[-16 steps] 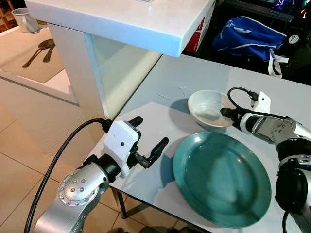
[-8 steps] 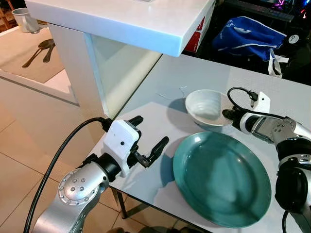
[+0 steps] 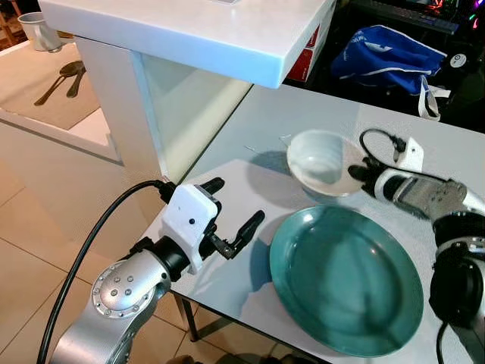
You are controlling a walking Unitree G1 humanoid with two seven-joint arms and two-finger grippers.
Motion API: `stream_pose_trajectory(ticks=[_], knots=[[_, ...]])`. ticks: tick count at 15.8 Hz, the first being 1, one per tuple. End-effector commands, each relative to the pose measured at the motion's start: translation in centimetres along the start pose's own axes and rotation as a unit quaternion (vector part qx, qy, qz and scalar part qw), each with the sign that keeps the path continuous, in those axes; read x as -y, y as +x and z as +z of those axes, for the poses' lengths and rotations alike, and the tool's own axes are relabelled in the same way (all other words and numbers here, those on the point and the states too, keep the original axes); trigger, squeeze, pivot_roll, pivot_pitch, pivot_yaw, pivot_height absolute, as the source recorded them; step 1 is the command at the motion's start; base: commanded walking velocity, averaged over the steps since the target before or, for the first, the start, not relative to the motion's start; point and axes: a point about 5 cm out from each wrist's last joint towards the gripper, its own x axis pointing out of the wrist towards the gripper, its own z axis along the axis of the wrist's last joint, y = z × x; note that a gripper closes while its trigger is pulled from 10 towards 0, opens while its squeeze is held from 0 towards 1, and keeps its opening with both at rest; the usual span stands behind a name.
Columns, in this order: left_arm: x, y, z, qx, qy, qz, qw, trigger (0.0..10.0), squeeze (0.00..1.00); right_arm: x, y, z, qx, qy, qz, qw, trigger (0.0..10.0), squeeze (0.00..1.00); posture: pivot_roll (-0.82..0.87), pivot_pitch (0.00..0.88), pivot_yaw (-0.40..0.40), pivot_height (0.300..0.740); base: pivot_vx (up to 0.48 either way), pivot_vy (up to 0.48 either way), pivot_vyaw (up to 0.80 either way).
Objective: Setting the table
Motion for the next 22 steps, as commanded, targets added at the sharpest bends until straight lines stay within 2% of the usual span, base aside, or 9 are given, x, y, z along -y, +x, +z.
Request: stream_pose_trajectory(ticks=[1, 3, 5, 9, 10, 11, 14, 17, 22], knots=[[0.0, 0.2, 0.0, 0.001, 0.002, -0.004, 1.0, 10.0, 0.0, -0.8, -0.5, 1.8, 0.028, 0.009, 0.026, 0.999, 0.0, 0.0, 0.07, 0.013, -0.057, 0.74, 0.0, 0.0, 0.0], [0.0, 0.2, 0.0, 0.002, 0.006, -0.001, 1.0, 10.0, 0.0, -0.9, -0.6, 2.0, 0.032, 0.01, 0.026, 0.999, 0.0, 0.0, 0.07, 0.01, -0.059, 0.74, 0.0, 0.0, 0.0], [-0.9, 0.6, -0.2, -0.01, 0.019, 0.038, 0.999, 10.0, 0.0, -1.6, -1.2, 3.3, 0.049, -0.002, 0.048, 0.998, 0.0, 0.0, 0.08, 0.006, -0.066, 0.74, 0.0, 0.0, 0.0], [-2.0, 0.9, 0.0, -0.006, 0.024, 0.058, 0.998, 10.0, 0.0, -1.7, -4.3, 4.8, 0.056, -0.094, 0.053, 0.993, 0.0, 0.0, 0.04, 0.003, -0.055, 0.74, 0.0, 0.0, 0.0], [-2.0, 1.0, 0.0, -0.005, 0.024, 0.058, 0.998, 10.0, 0.0, -1.8, -4.5, 4.8, 0.056, -0.104, 0.053, 0.992, 3.3, 0.0, 0.04, 0.005, -0.052, 0.74, 0.0, 0.0, 0.0], [-2.0, 1.1, -0.1, -0.005, 0.025, 0.057, 0.998, 10.0, 0.0, -2.1, -4.8, 4.6, 0.055, -0.109, 0.057, 0.991, 10.0, 0.0, 0.03, 0.006, -0.047, 0.74, 0.0, 0.0, 0.0], [-1.9, 1.8, -0.1, -0.003, 0.029, 0.047, 0.998, 10.0, 0.0, -3.4, -5.9, 2.8, 0.059, -0.138, 0.063, 0.987, 10.0, 0.0, 0.02, 0.0, -0.024, 0.74, 0.0, 0.0, 0.0], [-2.0, 2.1, 0.0, 0.004, 0.026, 0.047, 0.999, 10.0, 0.0, -3.7, -5.8, 2.2, 0.063, -0.127, 0.056, 0.988, 10.0, 0.0, 0.03, 0.0, -0.029, 0.74, 0.0, 0.0, 0.0], [-2.0, 2.0, 0.0, 0.006, 0.026, 0.047, 0.999, 10.0, 0.0, -4.8, -6.2, 1.6, 0.057, -0.134, 0.063, 0.987, 10.0, 0.0, 0.03, 0.0, -0.039, 0.74, -0.105, 0.0, 0.0]])
